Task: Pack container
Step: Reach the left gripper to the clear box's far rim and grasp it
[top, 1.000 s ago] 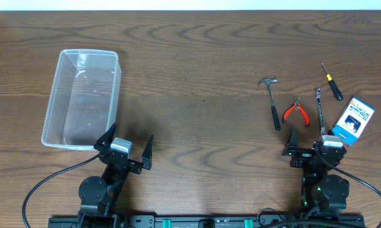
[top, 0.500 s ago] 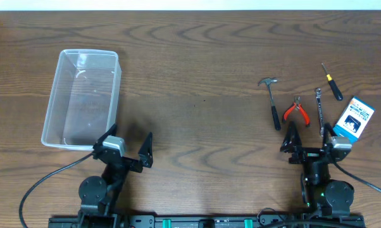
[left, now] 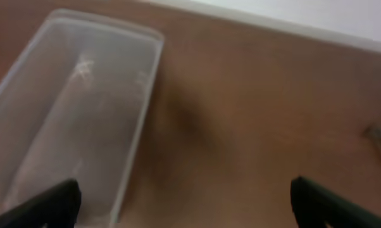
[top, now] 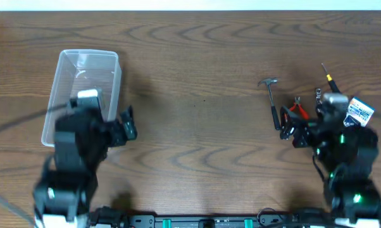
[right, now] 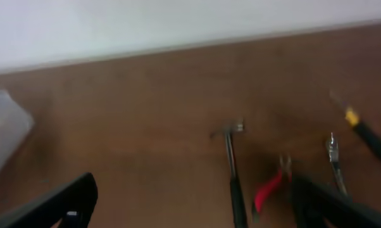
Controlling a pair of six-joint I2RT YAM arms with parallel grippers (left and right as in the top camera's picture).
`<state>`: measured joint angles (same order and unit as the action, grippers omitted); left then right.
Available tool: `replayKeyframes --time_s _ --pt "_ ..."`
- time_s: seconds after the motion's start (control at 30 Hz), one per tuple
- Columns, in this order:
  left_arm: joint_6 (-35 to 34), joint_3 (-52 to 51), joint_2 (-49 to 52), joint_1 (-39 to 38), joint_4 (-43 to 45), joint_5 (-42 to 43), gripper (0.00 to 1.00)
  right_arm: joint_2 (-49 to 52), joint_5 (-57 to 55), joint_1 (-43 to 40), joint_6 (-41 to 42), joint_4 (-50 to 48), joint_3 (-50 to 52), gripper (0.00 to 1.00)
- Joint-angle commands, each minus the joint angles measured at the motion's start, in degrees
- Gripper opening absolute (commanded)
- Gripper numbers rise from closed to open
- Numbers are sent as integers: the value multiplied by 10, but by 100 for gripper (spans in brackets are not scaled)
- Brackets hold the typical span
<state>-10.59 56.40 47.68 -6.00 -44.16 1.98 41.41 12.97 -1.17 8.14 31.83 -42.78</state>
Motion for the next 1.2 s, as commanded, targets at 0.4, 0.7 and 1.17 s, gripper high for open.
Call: replayKeyframes --time_s 0.4,0.7,1.17 --pt "-1 336 251 2 -330 11 98 208 61 -7 -96 217 -246 74" --pt "-33 336 273 21 -208 -181 53 208 61 -7 -95 220 -246 27" --pt "-80 336 503 107 -31 -174 6 208 61 -7 -95 252 -246 24"
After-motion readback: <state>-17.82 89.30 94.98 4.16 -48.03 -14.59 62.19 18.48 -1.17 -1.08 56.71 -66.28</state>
